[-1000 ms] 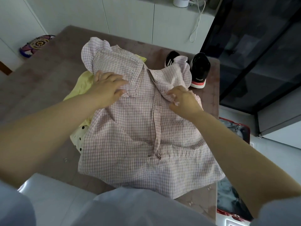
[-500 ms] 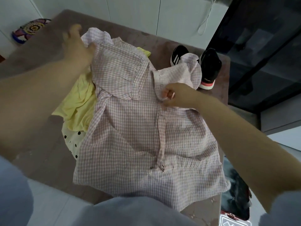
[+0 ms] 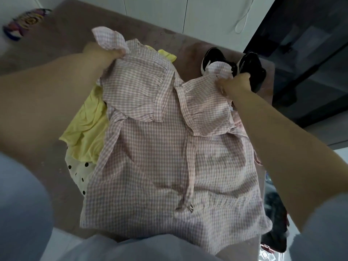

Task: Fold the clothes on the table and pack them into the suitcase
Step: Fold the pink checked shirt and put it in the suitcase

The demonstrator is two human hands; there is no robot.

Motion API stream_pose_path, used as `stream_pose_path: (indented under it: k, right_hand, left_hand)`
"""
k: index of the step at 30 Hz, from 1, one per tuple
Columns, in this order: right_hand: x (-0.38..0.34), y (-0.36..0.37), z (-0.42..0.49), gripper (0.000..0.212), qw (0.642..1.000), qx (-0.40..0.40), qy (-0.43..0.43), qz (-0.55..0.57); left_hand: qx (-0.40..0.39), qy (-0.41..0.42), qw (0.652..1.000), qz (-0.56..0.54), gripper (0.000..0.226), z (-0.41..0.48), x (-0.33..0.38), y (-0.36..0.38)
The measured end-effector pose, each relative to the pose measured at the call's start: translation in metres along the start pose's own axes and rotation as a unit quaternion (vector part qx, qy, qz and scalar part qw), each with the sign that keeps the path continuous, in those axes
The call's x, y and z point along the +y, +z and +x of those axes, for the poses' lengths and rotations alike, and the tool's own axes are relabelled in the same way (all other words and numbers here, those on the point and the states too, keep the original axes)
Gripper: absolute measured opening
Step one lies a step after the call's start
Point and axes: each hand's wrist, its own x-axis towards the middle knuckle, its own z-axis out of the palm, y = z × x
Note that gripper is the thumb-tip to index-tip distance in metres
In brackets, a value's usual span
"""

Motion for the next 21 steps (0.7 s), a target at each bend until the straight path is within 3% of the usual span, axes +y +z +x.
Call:
stream_pose_path:
  k: [1, 3, 7, 9, 11, 15, 18, 21]
  right_hand:
    - [-0.003, 0.004, 0.001, 0.095, 1.0, -0.014, 0.006, 0.01]
    - [-0.003, 0.009, -0.005, 0.084, 0.996, -0.036, 0.003, -0.082]
    - [0.013, 0.014, -0.014, 0.059, 0.977, -0.078, -0.026, -0.197]
    - [0.015, 0.01, -0.015, 0.038, 0.993, -0.103, 0.005, -0.063]
    - [0.012, -0.001, -0.025, 0.038, 0.992, -0.122, 0.021, 0.034]
    - [0.015, -0.03, -0.051, 0.007, 0.981, -0.031, -0.124, 0.145]
    - [0.025, -0.059, -0.092, 0.015, 0.96, 0.011, -0.226, 0.164]
    - [0.056, -0.071, -0.127, 0.041, 0.957, -0.002, -0.29, -0.018]
  left_hand:
    - [-0.01, -0.02, 1.0, -0.011, 0.075, 0.002, 0.0, -0.002]
    - [-0.03, -0.046, 0.998, -0.04, 0.079, 0.002, -0.001, -0.009]
    - [-0.096, -0.055, 0.99, -0.089, 0.055, -0.008, 0.003, -0.012]
    - [-0.128, -0.034, 0.985, -0.112, 0.051, -0.013, 0.009, -0.016]
    - [-0.134, 0.006, 0.983, -0.125, 0.048, -0.021, 0.016, -0.025]
    - [-0.133, 0.082, 0.977, -0.143, 0.041, -0.052, 0.025, -0.041]
    - [-0.161, 0.172, 0.969, -0.077, 0.033, -0.082, 0.022, -0.054]
    - [-0.167, 0.27, 0.948, 0.033, 0.038, -0.113, 0.004, -0.068]
